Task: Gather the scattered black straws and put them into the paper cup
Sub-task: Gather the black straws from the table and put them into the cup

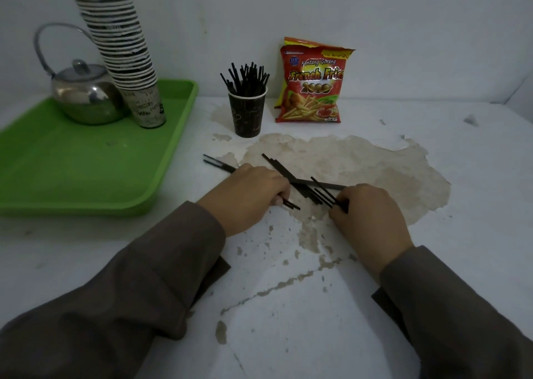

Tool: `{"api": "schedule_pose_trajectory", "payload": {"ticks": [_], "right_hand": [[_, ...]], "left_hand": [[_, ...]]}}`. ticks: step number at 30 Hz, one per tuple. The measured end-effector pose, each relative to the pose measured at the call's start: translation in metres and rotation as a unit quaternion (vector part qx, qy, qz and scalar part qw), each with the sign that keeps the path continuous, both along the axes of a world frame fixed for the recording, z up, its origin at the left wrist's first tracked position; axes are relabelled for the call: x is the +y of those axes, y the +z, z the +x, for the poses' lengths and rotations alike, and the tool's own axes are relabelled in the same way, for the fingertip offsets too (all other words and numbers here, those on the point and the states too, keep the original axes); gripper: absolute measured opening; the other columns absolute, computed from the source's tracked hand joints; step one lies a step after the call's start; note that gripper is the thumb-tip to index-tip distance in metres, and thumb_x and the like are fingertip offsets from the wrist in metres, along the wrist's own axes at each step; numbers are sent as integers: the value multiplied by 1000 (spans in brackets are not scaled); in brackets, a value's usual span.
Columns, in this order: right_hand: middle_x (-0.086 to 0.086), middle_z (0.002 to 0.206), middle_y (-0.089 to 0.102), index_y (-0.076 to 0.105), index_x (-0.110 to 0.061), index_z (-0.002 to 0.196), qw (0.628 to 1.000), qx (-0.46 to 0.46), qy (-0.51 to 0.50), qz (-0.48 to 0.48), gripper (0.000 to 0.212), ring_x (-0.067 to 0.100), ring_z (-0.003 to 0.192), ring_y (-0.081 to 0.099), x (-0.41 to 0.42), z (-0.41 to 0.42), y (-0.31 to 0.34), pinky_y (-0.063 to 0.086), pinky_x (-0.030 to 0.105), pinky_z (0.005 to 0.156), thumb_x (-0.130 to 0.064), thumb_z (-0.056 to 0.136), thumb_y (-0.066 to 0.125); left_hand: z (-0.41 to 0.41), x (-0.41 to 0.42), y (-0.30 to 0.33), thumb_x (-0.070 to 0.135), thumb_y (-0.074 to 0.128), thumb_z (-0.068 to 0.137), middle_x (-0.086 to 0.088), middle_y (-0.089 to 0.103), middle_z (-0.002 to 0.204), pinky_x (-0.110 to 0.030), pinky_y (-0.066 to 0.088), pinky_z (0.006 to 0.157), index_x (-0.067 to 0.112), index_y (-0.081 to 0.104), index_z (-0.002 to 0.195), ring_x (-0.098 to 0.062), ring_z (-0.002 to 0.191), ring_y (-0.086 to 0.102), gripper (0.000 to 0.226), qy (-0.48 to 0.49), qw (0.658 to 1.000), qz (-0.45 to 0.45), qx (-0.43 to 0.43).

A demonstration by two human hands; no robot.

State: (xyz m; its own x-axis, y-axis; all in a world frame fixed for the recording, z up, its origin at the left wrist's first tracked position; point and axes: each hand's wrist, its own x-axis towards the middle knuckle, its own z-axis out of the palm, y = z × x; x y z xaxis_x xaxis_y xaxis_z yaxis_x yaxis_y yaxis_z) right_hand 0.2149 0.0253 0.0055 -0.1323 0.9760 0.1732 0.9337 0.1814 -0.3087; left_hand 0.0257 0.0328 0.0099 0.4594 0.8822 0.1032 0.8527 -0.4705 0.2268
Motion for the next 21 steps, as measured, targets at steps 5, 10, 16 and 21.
{"api": "schedule_pose_trajectory", "payload": {"ticks": [5, 10, 16, 21], "right_hand": [[12, 80, 61, 67, -4, 87, 1000, 6, 5, -14, 16, 19, 65, 48, 0, 5, 3, 37, 27, 59, -10, 84, 53], [13, 87, 64, 63, -2, 89, 999, -38, 9, -26, 18, 21, 69, 53, -1, 7, 8, 42, 29, 61, -9, 89, 47], [10, 87, 63, 65, -4, 90, 995, -14, 67, -78, 16, 17, 71, 54, -5, 15, 23, 42, 24, 58, -14, 88, 53], [-8, 62, 57, 67, -16, 78, 963, 116, 136, -203, 9, 1, 50, 49, -5, 15, 29, 37, 10, 49, -22, 83, 63]], "left_hand": [[-6, 1, 13, 15, 55, 87, 0, 67, 89, -30, 33, 78, 18, 65, 94, -20, 86, 56, 12, 40, 995, 39, -79], [-15, -2, 15, 10, 61, 83, -8, 68, 99, -21, 34, 76, 14, 67, 105, -17, 90, 55, 23, 36, 995, -22, -92], [-13, 0, 12, 10, 59, 85, -12, 67, 98, -26, 35, 75, 14, 66, 108, -24, 92, 56, 24, 24, 997, -13, -77], [-16, -1, 12, 11, 62, 82, 2, 63, 89, -19, 34, 72, 18, 70, 99, -7, 82, 48, 19, 27, 989, 22, -147]]}}
